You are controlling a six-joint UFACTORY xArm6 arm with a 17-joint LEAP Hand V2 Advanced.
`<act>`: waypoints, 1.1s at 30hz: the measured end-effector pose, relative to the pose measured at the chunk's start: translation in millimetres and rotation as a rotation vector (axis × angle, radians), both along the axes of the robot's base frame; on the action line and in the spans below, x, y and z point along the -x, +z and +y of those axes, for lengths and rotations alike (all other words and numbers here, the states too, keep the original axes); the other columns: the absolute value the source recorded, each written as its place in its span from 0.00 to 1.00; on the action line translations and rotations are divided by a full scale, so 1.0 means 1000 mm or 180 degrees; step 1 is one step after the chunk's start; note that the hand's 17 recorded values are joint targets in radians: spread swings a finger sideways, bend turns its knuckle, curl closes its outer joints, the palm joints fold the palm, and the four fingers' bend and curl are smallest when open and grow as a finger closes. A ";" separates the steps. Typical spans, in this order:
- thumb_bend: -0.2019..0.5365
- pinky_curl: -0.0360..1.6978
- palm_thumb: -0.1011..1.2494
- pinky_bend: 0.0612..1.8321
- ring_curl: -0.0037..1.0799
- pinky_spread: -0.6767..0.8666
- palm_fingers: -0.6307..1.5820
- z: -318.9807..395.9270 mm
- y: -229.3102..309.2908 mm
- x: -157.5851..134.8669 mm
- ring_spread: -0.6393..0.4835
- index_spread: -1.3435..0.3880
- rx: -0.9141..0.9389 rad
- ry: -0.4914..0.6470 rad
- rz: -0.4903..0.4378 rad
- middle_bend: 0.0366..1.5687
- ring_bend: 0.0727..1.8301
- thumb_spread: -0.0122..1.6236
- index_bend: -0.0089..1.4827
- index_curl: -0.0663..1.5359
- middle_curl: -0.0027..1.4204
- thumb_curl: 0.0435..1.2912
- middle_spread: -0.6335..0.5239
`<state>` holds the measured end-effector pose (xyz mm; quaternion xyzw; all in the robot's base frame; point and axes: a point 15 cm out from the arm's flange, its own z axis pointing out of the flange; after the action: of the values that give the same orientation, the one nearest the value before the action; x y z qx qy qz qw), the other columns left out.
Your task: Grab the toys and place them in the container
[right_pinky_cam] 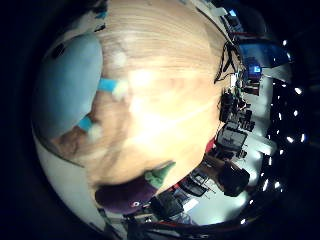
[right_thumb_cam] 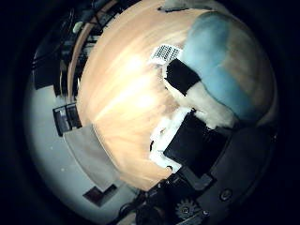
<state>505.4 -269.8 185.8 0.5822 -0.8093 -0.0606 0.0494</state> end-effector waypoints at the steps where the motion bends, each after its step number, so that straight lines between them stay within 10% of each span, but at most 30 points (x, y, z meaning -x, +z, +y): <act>1: 0.28 0.20 0.62 0.62 0.48 0.11 0.77 0.000 0.002 0.000 0.27 0.47 0.0006 0.0000 -0.0011 0.45 0.60 0.77 0.25 0.30 0.49 0.22 0.22; 33: 0.26 0.26 0.67 0.60 0.53 0.11 0.77 0.060 0.185 0.009 0.28 0.45 0.0137 0.0240 -0.0731 0.46 0.60 0.81 0.25 0.47 0.58 0.22 0.23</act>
<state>496.6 -209.5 370.6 0.6141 -0.7883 0.0257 -0.0289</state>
